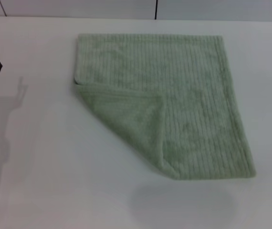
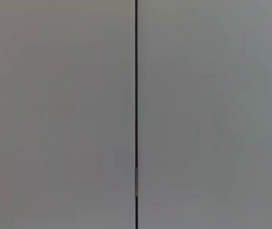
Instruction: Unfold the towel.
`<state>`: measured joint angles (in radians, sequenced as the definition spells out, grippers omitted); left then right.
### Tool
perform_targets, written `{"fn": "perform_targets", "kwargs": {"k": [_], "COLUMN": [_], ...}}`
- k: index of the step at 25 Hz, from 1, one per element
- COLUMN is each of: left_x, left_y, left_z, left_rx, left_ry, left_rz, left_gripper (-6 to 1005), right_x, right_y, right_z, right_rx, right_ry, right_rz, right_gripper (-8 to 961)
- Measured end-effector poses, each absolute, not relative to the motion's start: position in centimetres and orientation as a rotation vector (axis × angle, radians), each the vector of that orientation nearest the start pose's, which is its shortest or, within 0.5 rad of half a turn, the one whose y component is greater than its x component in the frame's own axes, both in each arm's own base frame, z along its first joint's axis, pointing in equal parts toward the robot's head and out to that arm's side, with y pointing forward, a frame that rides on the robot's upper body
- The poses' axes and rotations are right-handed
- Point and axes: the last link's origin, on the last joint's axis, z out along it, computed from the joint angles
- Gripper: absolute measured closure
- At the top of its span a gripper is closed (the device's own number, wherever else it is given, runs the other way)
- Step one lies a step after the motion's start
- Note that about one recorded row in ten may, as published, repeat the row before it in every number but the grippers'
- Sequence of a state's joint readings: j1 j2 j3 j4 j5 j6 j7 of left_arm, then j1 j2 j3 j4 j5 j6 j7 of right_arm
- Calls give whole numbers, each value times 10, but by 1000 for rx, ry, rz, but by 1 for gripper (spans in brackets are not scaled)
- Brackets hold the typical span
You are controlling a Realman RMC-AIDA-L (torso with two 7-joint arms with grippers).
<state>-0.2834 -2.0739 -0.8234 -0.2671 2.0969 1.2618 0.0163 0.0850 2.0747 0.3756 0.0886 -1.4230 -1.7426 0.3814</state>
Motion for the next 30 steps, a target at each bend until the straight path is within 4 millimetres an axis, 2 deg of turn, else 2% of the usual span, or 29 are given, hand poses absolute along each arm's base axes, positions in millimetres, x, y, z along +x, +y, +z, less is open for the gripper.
{"fn": "perform_targets", "kwargs": {"k": [1, 5, 6, 8, 9, 12, 14, 16, 19, 22, 23, 25, 27, 28, 29, 30], "left_x": [-354, -353, -353, -354, -354, -353, -351, -351, -349, -348, -348, -347, -348, -348, -348, -348], "left_y": [289, 290, 290, 290, 290, 292, 295, 296, 302, 303, 303, 304, 305, 305, 305, 305], "left_z": [4, 4, 4, 4, 4, 3, 2, 2, -1, -2, -2, -2, -3, -3, -3, -3], "left_rx": [-1376, -1381, -1381, -1381, -1381, -1382, -1389, -1391, -1406, -1414, -1414, -1417, -1423, -1423, -1423, -1423], "left_ry": [-533, -532, -532, -533, -537, -540, -540, -541, -550, -553, -553, -554, -558, -558, -558, -558], "left_rz": [-634, -637, -635, -634, -634, -635, -638, -637, -633, -632, -632, -631, -625, -625, -625, -625], "left_gripper": [161, 161, 162, 162, 162, 161, 161, 161, 162, 162, 162, 162, 162, 162, 162, 162], "right_x": [403, 409, 411, 411, 410, 408, 401, 399, 395, 393, 393, 393, 394, 394, 391, 391], "right_y": [171, 184, 195, 199, 212, 222, 238, 242, 263, 267, 267, 262, 258, 258, 261, 261], "right_z": [78, 88, 94, 96, 102, 108, 114, 115, 118, 116, 116, 113, 102, 102, 93, 93], "right_rx": [-966, -1031, -1107, -1140, -1228, -1309, -1426, -1459, -1572, -1583, -1569, -1429, -1297, -1297, -1275, -1275], "right_ry": [532, 583, 609, 614, 643, 669, 692, 702, 766, 744, 719, 609, 441, 441, 359, 359], "right_rz": [880, 939, 948, 944, 953, 954, 938, 931, 876, 859, 863, 890, 754, 754, 649, 649], "right_gripper": [287, 478, 526, 684, 763, 879, 956, 956, 955, 955, 955, 955, 954, 954, 954, 954]}}
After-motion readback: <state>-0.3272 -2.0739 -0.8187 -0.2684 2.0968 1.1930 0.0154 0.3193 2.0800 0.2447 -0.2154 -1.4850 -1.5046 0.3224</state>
